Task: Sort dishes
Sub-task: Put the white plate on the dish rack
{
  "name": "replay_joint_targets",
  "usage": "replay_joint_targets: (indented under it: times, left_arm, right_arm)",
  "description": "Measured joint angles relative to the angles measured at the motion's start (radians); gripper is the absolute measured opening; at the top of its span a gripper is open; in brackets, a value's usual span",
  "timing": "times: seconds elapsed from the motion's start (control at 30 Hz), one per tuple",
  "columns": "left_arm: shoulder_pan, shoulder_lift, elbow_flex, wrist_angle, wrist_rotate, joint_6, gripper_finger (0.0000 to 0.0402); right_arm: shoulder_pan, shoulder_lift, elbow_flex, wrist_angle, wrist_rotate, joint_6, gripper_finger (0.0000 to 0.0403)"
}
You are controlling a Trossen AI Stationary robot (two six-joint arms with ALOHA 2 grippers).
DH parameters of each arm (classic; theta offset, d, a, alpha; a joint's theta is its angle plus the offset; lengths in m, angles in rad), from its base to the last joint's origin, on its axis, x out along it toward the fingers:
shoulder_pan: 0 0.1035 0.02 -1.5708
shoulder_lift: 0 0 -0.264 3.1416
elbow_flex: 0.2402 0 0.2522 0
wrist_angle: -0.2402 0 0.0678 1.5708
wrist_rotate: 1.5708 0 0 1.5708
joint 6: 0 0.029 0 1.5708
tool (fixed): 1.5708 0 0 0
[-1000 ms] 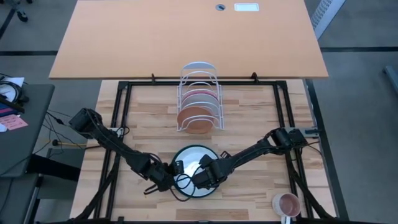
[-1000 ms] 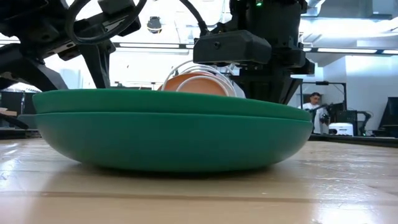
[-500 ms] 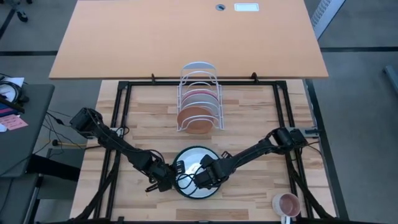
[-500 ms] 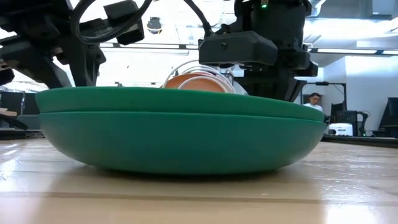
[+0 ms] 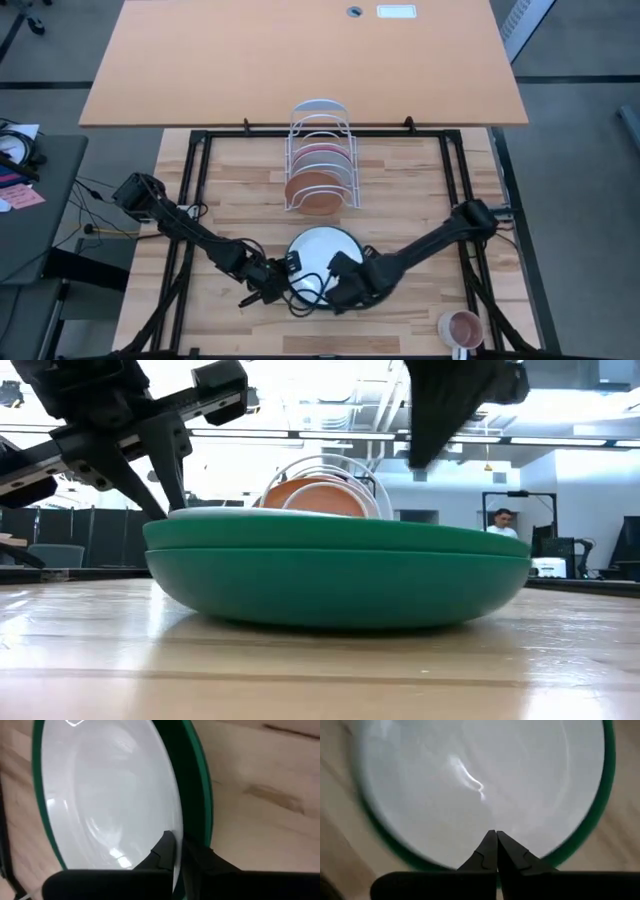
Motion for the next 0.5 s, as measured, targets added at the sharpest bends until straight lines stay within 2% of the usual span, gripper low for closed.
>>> replay_joint_targets:
  times: [0.23,0.37,0.5]
  left_arm:
    - [-0.009,-0.002,0.0,-0.001,-0.021,-0.036,0.0001]
    - [-0.033,-0.002,0.008,-0.014,-0.074,-0.035,0.0001]
    - [-0.052,-0.024,0.009,-0.012,-0.08,-0.038,0.0]
  right_arm:
    - [0.08,-0.077,0.0,-0.009,0.171,-0.052,0.0005]
    - [0.123,-0.077,0.0,-0.02,0.216,-0.129,0.0006]
    - [0.15,-0.072,-0.02,-0.022,0.255,-0.138,0.0006]
